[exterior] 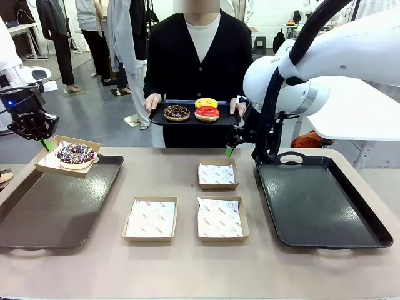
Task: Individually package the donuts and arrange them on the tray.
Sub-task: Place the picked Paper togo box on the Handle tray while simultaneously picking up another Paper togo box from the table with the other hand.
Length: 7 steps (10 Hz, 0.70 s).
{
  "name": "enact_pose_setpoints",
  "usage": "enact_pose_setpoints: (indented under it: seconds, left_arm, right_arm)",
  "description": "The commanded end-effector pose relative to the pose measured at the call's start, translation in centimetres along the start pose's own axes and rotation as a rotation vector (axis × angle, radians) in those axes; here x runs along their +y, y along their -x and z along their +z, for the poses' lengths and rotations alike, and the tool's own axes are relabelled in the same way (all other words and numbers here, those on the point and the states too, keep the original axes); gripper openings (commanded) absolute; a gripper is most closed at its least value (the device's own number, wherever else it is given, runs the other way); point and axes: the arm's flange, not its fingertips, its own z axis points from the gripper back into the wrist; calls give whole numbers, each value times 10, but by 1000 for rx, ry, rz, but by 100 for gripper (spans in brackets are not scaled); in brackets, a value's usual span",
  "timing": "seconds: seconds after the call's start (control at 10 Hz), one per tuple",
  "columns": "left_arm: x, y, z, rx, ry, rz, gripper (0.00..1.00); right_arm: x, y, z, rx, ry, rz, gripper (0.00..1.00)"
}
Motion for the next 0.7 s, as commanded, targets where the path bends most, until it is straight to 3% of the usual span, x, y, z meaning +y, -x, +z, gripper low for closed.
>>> enact_pose_setpoints:
  seconds: [0.0,0.2,0.6]
  left_arm:
    - [-6,-4,-8,3,-41,-2,1]
    - [-19,-18,-20,24,-75,6,1]
    - [-18,-33,-28,25,-97,13,1]
  right_arm:
    - [2,-4,-7,6,89,-65,100]
    - [8,-15,-18,13,172,-134,100]
    - [13,-34,-51,45,184,-188,100]
